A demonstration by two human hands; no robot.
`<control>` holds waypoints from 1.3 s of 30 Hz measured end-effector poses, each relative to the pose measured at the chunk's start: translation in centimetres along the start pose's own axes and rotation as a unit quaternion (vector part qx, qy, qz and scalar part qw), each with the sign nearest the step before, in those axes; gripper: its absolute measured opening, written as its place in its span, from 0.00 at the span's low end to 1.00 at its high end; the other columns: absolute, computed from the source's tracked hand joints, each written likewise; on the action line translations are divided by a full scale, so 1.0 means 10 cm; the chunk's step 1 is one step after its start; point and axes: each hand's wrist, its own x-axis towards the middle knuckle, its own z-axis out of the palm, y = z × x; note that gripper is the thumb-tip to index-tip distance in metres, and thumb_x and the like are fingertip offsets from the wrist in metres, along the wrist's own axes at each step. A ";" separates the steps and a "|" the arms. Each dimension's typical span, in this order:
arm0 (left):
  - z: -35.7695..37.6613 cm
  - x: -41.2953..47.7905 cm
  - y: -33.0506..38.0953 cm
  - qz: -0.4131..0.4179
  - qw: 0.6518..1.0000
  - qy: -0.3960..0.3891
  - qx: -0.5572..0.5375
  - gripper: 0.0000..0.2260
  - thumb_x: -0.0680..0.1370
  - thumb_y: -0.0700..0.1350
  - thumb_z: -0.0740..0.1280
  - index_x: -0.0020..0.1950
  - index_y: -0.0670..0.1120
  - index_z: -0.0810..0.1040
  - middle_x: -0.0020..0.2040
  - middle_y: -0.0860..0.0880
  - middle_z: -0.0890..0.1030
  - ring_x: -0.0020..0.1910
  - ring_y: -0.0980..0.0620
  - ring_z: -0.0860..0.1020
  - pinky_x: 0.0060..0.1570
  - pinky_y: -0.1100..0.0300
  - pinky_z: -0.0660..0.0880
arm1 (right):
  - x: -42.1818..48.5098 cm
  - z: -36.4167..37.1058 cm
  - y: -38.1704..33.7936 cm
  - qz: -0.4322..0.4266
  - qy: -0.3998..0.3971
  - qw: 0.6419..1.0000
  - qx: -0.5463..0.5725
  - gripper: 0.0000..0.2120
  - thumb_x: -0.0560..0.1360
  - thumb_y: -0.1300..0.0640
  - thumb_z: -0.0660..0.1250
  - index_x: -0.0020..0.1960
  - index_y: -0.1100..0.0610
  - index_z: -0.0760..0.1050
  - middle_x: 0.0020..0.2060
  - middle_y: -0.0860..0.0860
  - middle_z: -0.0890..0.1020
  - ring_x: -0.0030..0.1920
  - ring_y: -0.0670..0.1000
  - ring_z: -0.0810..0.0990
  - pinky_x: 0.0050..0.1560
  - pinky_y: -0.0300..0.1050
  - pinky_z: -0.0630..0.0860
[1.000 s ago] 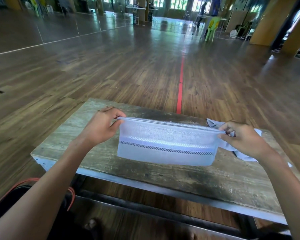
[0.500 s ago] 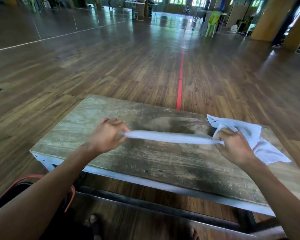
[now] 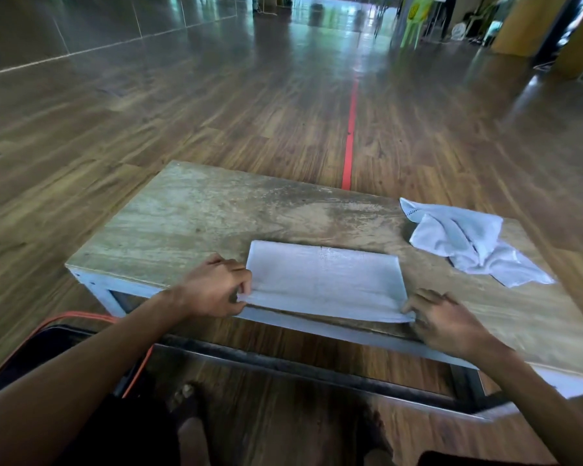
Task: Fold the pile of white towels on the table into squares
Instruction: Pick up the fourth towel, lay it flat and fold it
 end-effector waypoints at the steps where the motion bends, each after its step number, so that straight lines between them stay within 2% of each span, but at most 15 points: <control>1: -0.01 0.00 0.02 0.000 1.000 -0.004 0.004 0.10 0.69 0.57 0.66 0.48 0.55 0.74 0.47 0.59 0.77 0.50 0.58 0.75 0.53 0.63 0.60 | 0.00 -0.04 -0.01 0.019 -0.029 0.999 0.019 0.12 0.67 0.55 0.65 0.50 0.45 0.74 0.47 0.42 0.76 0.55 0.48 0.76 0.49 0.42 0.62; 4: -0.03 0.03 0.10 -0.002 1.000 0.027 -0.014 0.17 0.68 0.62 0.61 0.49 0.53 0.74 0.46 0.60 0.74 0.50 0.57 0.74 0.53 0.63 0.62 | 0.06 -0.18 -0.08 0.038 -0.028 0.997 0.057 0.11 0.65 0.48 0.59 0.45 0.44 0.75 0.44 0.39 0.73 0.56 0.46 0.73 0.51 0.42 0.60; 7: -0.02 0.16 0.24 -0.030 0.997 0.053 -0.048 0.26 0.70 0.62 0.49 0.57 0.50 0.75 0.54 0.54 0.76 0.56 0.54 0.73 0.55 0.62 0.61 | 0.27 -0.23 -0.18 0.062 0.022 0.995 0.072 0.14 0.67 0.44 0.54 0.44 0.46 0.75 0.46 0.42 0.75 0.56 0.47 0.74 0.51 0.42 0.60; 9: 0.00 0.31 0.36 -0.065 0.995 0.056 -0.054 0.29 0.73 0.61 0.46 0.65 0.48 0.71 0.63 0.51 0.74 0.64 0.52 0.70 0.61 0.59 0.61 | 0.45 -0.21 -0.29 0.089 0.051 0.991 0.080 0.11 0.73 0.47 0.58 0.50 0.48 0.76 0.51 0.45 0.76 0.60 0.49 0.73 0.55 0.44 0.61; 11: 0.05 0.48 0.49 -0.116 0.991 0.019 -0.065 0.27 0.79 0.57 0.49 0.75 0.46 0.60 0.74 0.48 0.64 0.73 0.50 0.61 0.70 0.54 0.56 | 0.64 -0.17 -0.46 0.129 0.037 0.987 0.093 0.14 0.78 0.48 0.59 0.61 0.51 0.72 0.61 0.49 0.73 0.66 0.52 0.69 0.62 0.47 0.60; 13: 0.13 0.61 0.61 -0.162 0.982 -0.045 -0.090 0.27 0.82 0.54 0.49 0.78 0.44 0.49 0.78 0.47 0.51 0.77 0.49 0.49 0.74 0.51 0.47 | 0.77 -0.10 -0.62 0.155 -0.021 0.981 0.117 0.25 0.79 0.43 0.54 0.73 0.53 0.61 0.71 0.52 0.65 0.73 0.53 0.60 0.70 0.49 0.55; 15: 0.26 0.70 0.68 -0.187 0.974 -0.090 -0.094 0.29 0.82 0.55 0.47 0.78 0.42 0.43 0.78 0.45 0.43 0.77 0.47 0.42 0.74 0.48 0.42 | 0.85 0.02 -0.73 0.158 -0.086 0.974 0.139 0.33 0.79 0.37 0.49 0.78 0.52 0.48 0.77 0.53 0.49 0.77 0.52 0.46 0.74 0.51 0.46; 17: 0.40 0.75 0.72 -0.197 0.973 -0.101 -0.067 0.30 0.82 0.57 0.45 0.77 0.42 0.40 0.78 0.44 0.40 0.77 0.45 0.39 0.74 0.45 0.40 | 0.91 0.16 -0.76 0.159 -0.136 0.969 0.128 0.37 0.77 0.33 0.46 0.78 0.49 0.40 0.77 0.54 0.38 0.76 0.52 0.35 0.75 0.53 0.37; 19: 0.46 0.81 0.70 -0.204 0.974 -0.085 -0.045 0.31 0.81 0.58 0.44 0.77 0.42 0.39 0.78 0.45 0.39 0.76 0.45 0.38 0.74 0.44 0.39 | 0.98 0.24 -0.73 0.165 -0.146 0.968 0.120 0.38 0.75 0.30 0.45 0.77 0.48 0.37 0.75 0.54 0.33 0.75 0.52 0.31 0.74 0.54 0.33; 22: 0.46 0.92 0.60 -0.200 0.977 -0.066 -0.034 0.30 0.81 0.58 0.43 0.77 0.43 0.40 0.78 0.45 0.41 0.77 0.46 0.39 0.74 0.44 0.40 | 1.10 0.26 -0.63 0.168 -0.140 0.967 0.130 0.39 0.74 0.29 0.45 0.77 0.46 0.38 0.75 0.53 0.33 0.74 0.52 0.30 0.74 0.55 0.32; 25: 0.44 1.04 0.58 -0.215 0.974 -0.047 -0.055 0.30 0.82 0.57 0.45 0.77 0.42 0.40 0.78 0.45 0.40 0.77 0.47 0.40 0.74 0.43 0.40 | 1.21 0.23 -0.58 0.182 -0.129 0.966 0.128 0.36 0.76 0.31 0.46 0.77 0.47 0.42 0.77 0.54 0.37 0.76 0.52 0.33 0.74 0.55 0.33; 28: 0.42 1.16 0.63 -0.217 0.973 0.030 -0.069 0.29 0.82 0.54 0.48 0.77 0.41 0.42 0.78 0.45 0.42 0.77 0.48 0.41 0.73 0.43 0.41 | 1.33 0.20 -0.71 0.216 -0.059 0.965 0.140 0.33 0.78 0.36 0.46 0.78 0.49 0.46 0.77 0.54 0.44 0.77 0.53 0.39 0.74 0.55 0.35; 30: 0.41 1.25 0.64 -0.203 0.976 0.051 -0.063 0.28 0.82 0.52 0.49 0.78 0.43 0.43 0.79 0.47 0.43 0.77 0.49 0.42 0.73 0.43 0.42 | 1.39 0.20 -0.83 0.198 -0.027 0.971 0.127 0.31 0.79 0.39 0.46 0.78 0.50 0.45 0.78 0.54 0.44 0.77 0.52 0.40 0.74 0.54 0.35; 36: 0.52 1.29 0.61 -0.133 0.991 -0.016 -0.013 0.24 0.83 0.52 0.45 0.78 0.48 0.46 0.79 0.51 0.45 0.77 0.49 0.44 0.72 0.44 0.45 | 1.34 0.35 -0.91 0.142 -0.034 0.984 0.104 0.27 0.81 0.42 0.44 0.78 0.49 0.45 0.78 0.53 0.43 0.77 0.51 0.39 0.75 0.53 0.36; 39: 0.54 1.23 0.58 -0.132 0.991 -0.024 -0.023 0.24 0.83 0.54 0.44 0.78 0.50 0.46 0.79 0.53 0.45 0.77 0.51 0.43 0.74 0.46 0.41 | 1.28 0.36 -0.82 0.136 -0.039 0.985 0.099 0.27 0.80 0.40 0.44 0.77 0.45 0.45 0.78 0.50 0.43 0.77 0.50 0.39 0.75 0.52 0.36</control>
